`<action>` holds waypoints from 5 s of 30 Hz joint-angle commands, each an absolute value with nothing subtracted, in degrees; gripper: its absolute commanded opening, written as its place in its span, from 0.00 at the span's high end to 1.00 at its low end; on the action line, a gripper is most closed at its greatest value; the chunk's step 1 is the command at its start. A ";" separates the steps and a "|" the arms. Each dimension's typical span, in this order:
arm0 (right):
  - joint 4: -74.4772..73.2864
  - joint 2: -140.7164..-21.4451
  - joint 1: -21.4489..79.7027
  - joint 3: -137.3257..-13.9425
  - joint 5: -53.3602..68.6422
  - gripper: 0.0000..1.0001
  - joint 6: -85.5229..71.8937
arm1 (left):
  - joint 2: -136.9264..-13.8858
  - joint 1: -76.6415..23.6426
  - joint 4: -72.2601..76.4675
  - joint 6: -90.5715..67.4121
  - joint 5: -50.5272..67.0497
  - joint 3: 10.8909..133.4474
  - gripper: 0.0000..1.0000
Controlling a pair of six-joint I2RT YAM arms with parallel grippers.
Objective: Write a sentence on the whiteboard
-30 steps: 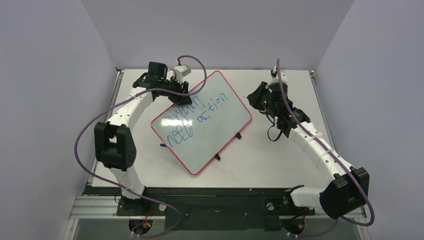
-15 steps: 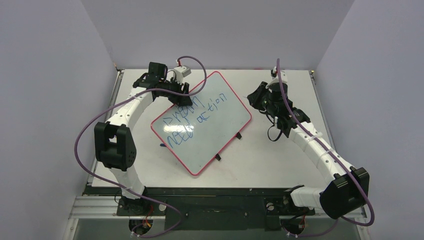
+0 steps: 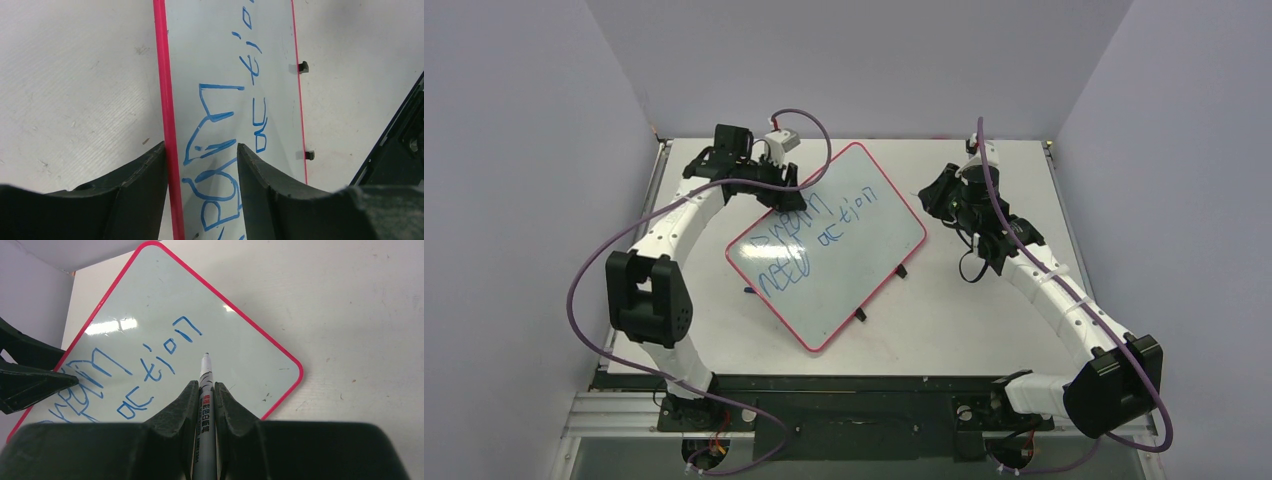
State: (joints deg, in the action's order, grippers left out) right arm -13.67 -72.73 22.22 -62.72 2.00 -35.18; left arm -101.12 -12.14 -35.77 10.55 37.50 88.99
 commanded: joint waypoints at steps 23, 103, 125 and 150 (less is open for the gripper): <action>-12.63 -69.12 22.60 -63.33 2.99 1.00 -34.61 | -84.28 -7.62 -26.34 -2.41 29.37 79.28 0.51; -7.50 -71.93 50.15 -54.20 4.84 1.00 -17.47 | -78.49 3.63 -4.53 -19.32 49.84 51.96 1.00; -7.62 -74.66 52.47 -56.47 4.51 1.00 -16.82 | -92.98 4.74 -20.77 -9.82 56.33 69.23 0.51; -1.94 -77.29 56.18 -54.59 -2.03 1.00 -14.94 | -92.27 1.71 -20.59 -7.41 60.29 67.19 1.00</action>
State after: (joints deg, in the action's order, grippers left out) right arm -6.98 -75.55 53.63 -54.30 3.46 -16.84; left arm -95.85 3.27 -22.48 -9.80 62.19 67.37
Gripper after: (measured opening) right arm 0.108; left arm 0.093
